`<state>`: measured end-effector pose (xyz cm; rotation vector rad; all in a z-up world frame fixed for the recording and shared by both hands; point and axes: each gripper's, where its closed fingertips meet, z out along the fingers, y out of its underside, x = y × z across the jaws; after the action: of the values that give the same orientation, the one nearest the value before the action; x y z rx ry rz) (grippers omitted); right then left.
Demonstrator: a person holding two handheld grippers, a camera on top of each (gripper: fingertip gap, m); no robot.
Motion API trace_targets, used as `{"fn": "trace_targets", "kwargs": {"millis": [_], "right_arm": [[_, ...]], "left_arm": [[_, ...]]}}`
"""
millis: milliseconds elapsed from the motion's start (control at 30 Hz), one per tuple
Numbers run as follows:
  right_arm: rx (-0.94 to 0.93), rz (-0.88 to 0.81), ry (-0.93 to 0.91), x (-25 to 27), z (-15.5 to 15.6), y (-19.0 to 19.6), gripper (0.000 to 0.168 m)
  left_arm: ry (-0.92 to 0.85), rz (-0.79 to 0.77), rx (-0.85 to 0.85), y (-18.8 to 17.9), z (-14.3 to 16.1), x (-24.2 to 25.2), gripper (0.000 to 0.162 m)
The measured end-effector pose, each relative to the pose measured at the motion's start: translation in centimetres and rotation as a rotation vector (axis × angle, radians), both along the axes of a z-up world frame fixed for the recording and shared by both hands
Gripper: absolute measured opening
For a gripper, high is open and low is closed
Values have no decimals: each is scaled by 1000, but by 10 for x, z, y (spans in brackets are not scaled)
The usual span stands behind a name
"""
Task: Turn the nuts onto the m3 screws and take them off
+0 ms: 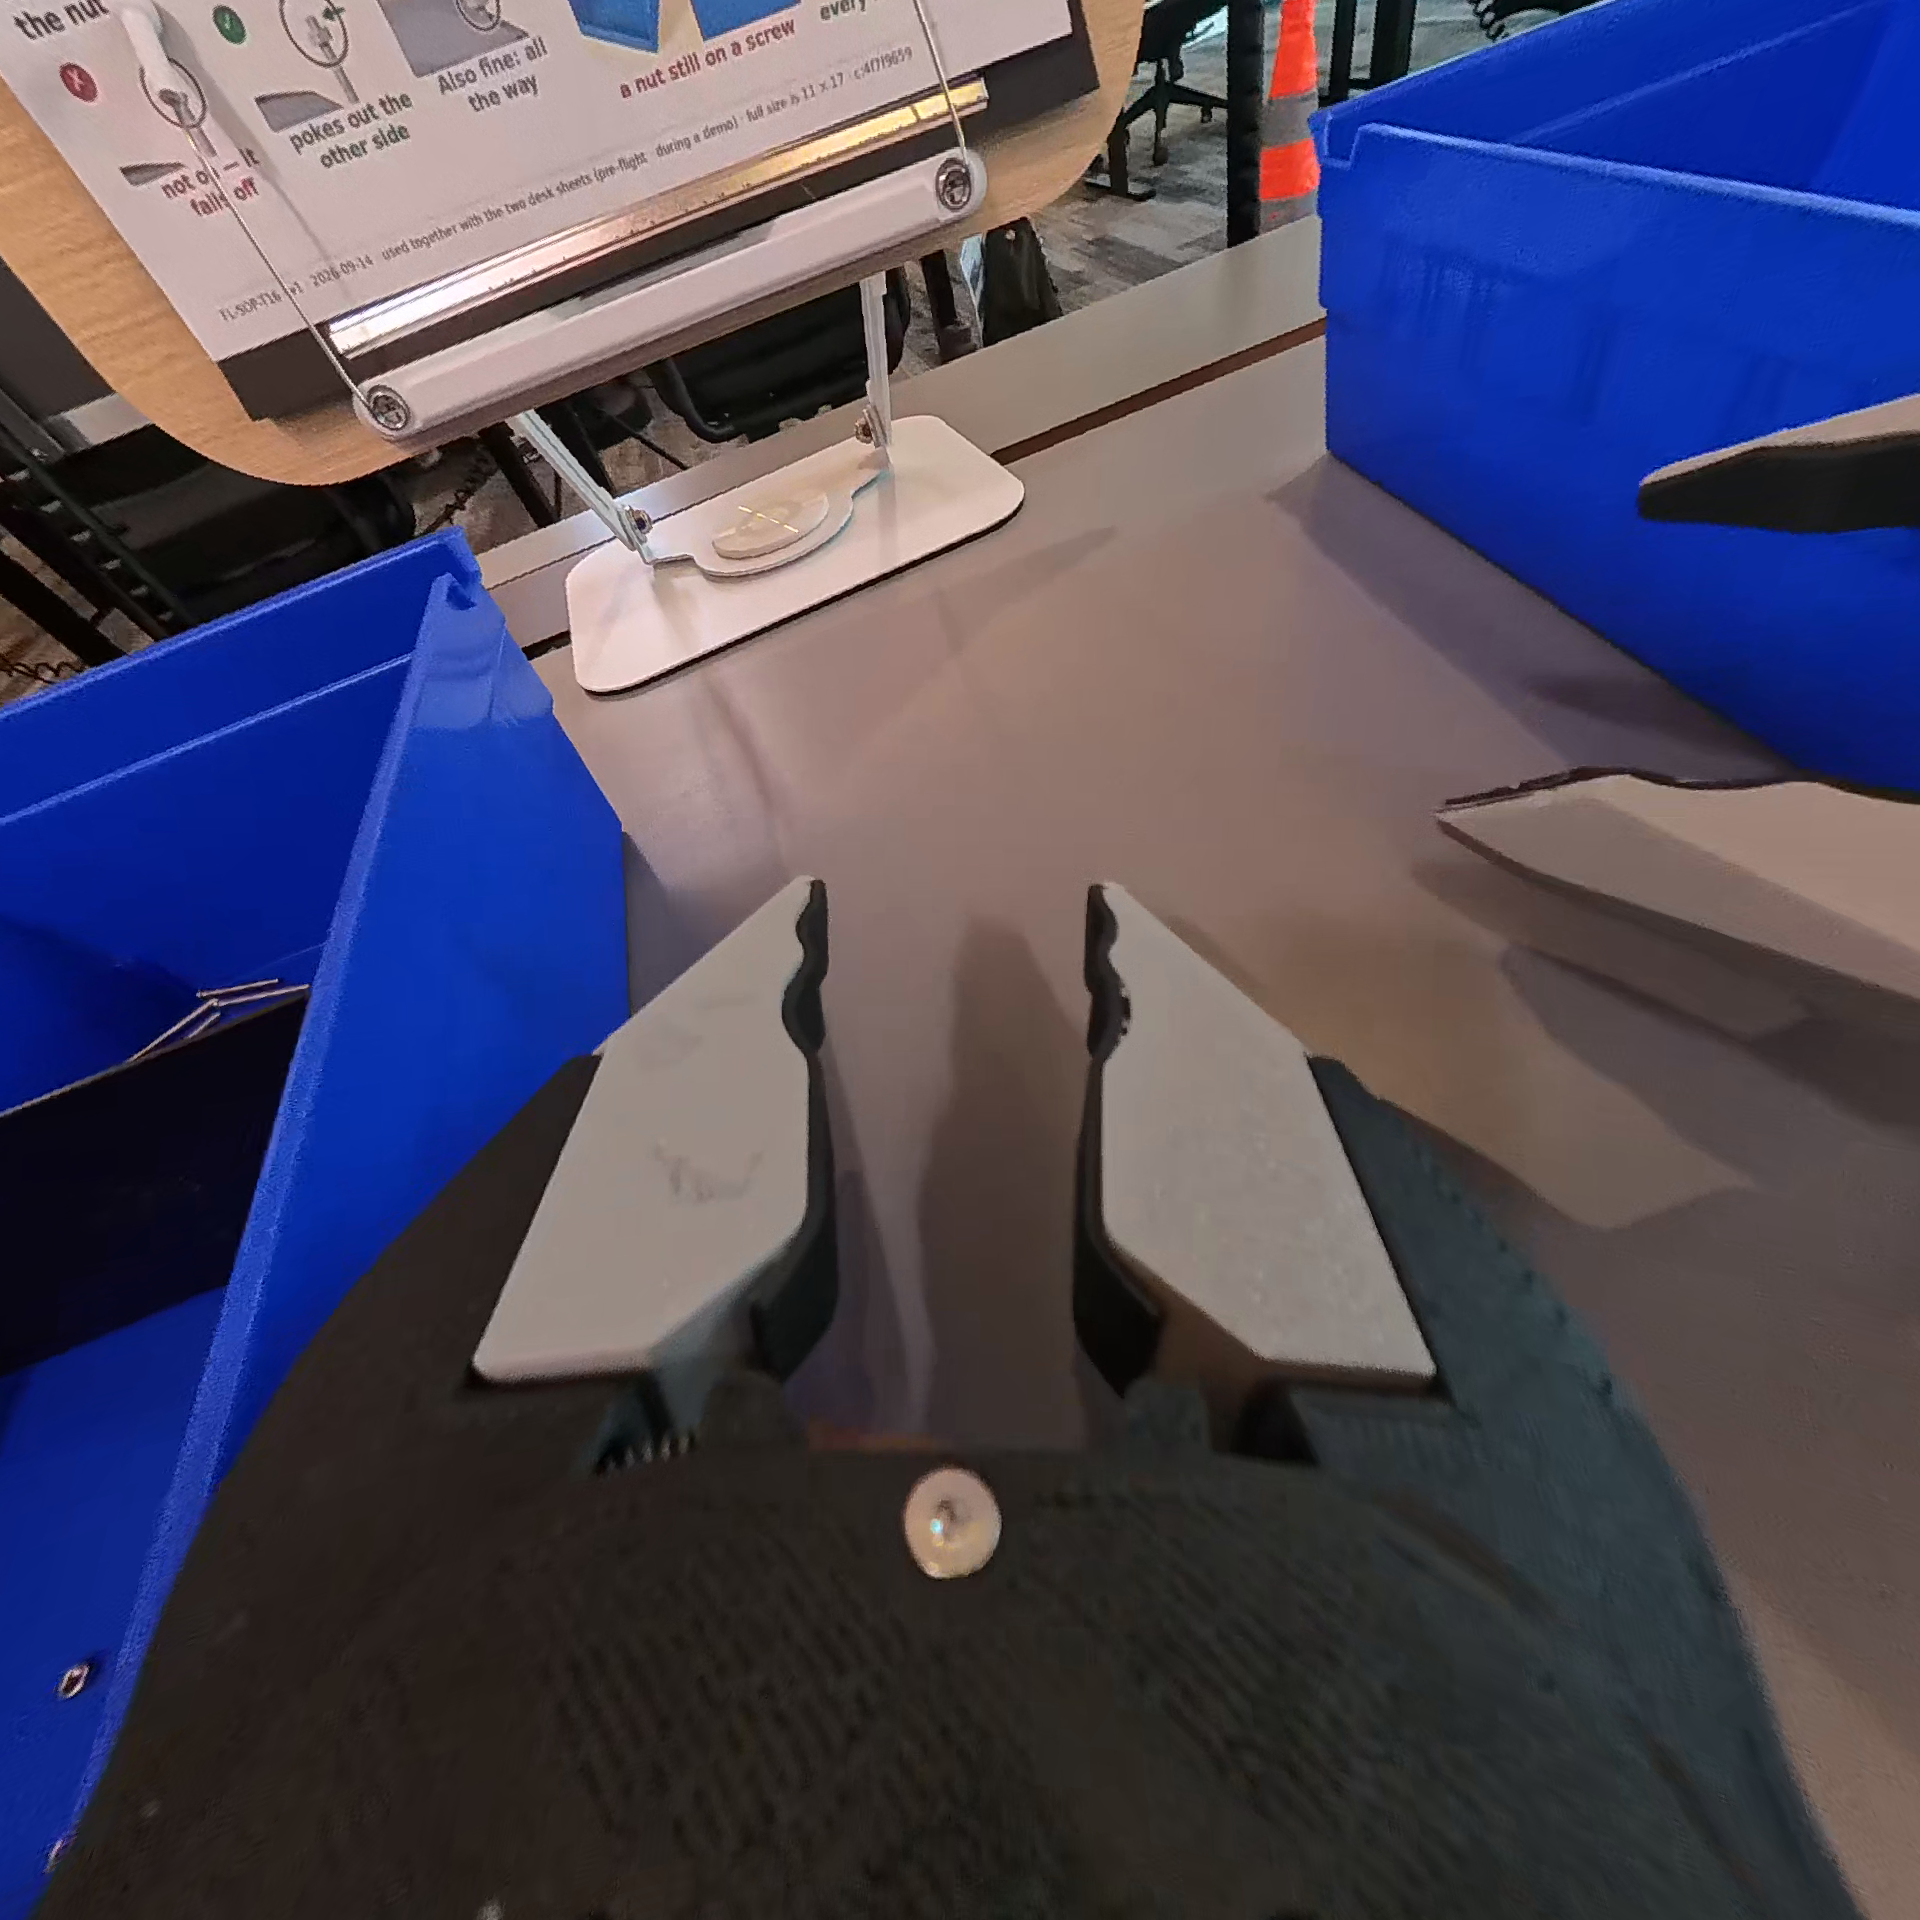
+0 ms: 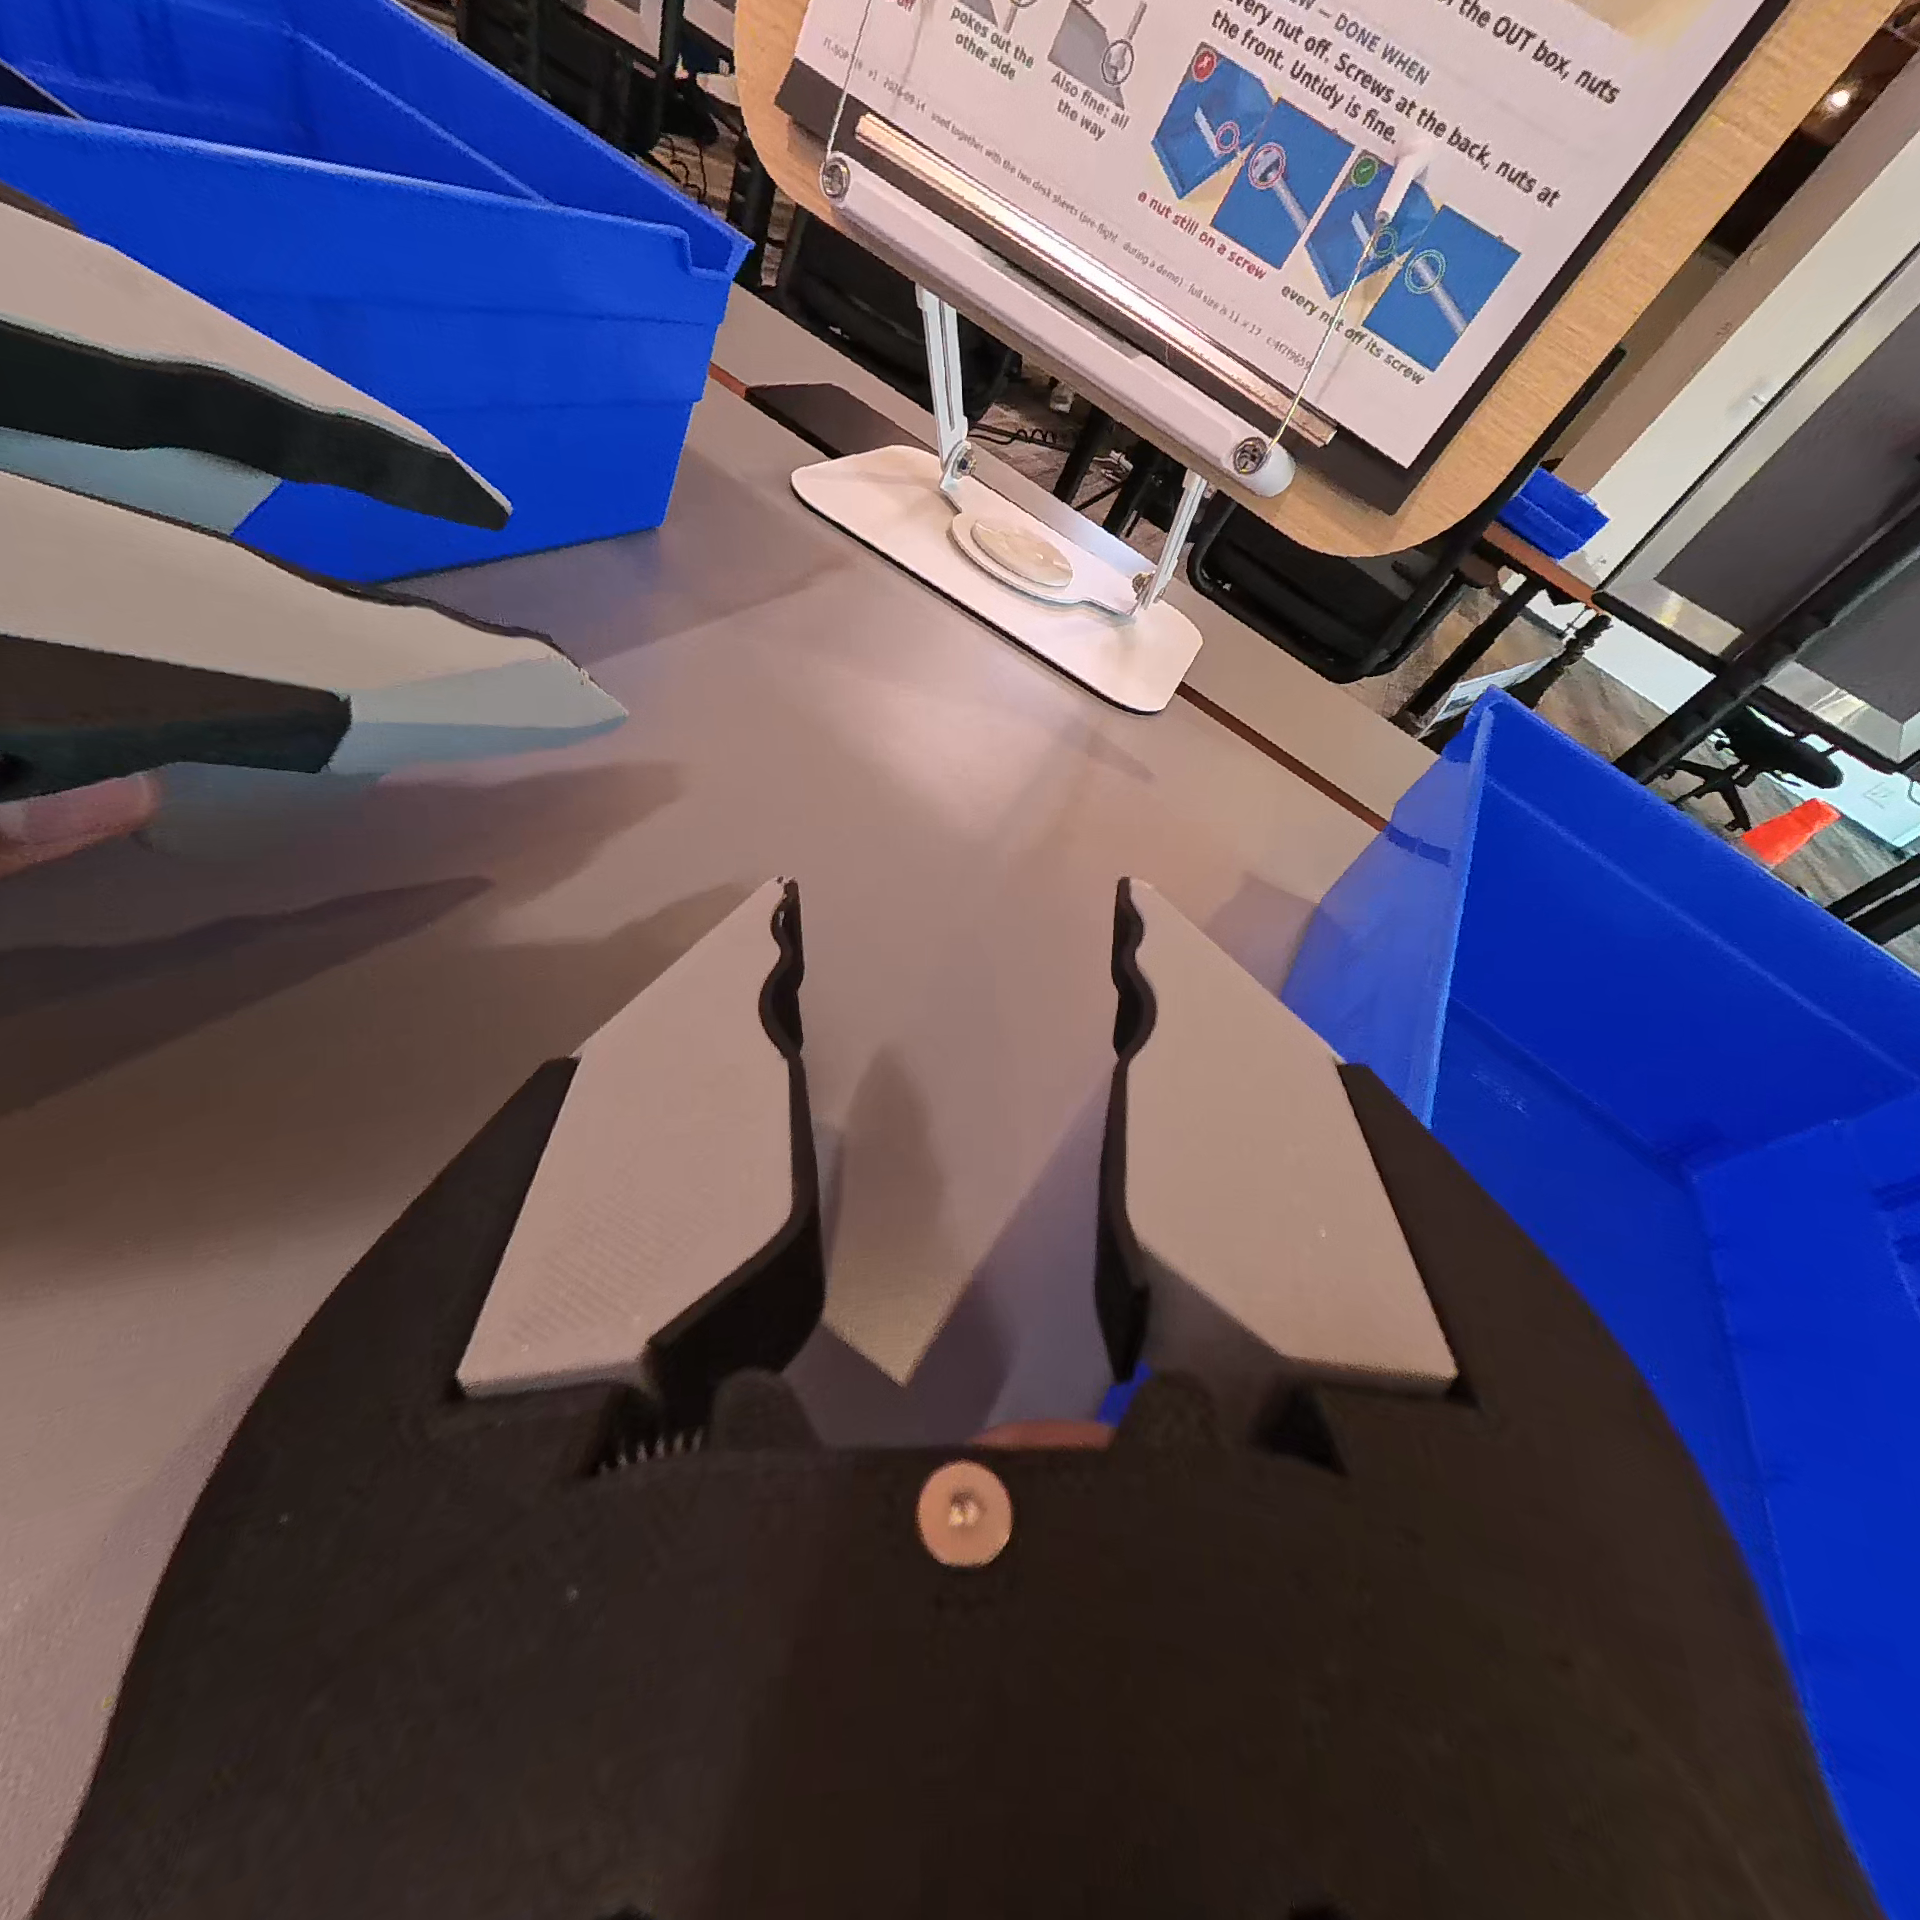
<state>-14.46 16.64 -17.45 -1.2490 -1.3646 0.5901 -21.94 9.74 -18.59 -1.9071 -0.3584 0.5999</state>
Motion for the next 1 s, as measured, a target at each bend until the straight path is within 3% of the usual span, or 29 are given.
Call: {"fn": "trace_targets", "kwargs": {"millis": [633,733,900,1000], "right_arm": [[4,110,15,0,4,-25,49],[32,134,19,1,7,-32,40],[75,206,71,7,19,-48,0],[104,207,72,8,20,-50,0]], "left_arm": [[14,-6,-30,2,-3,1,46],[18,27,-43,1,-4,-3,32],[39,104,-108,-2,-11,-12,11],[48,112,-137,-2,-14,-13,0]]}}
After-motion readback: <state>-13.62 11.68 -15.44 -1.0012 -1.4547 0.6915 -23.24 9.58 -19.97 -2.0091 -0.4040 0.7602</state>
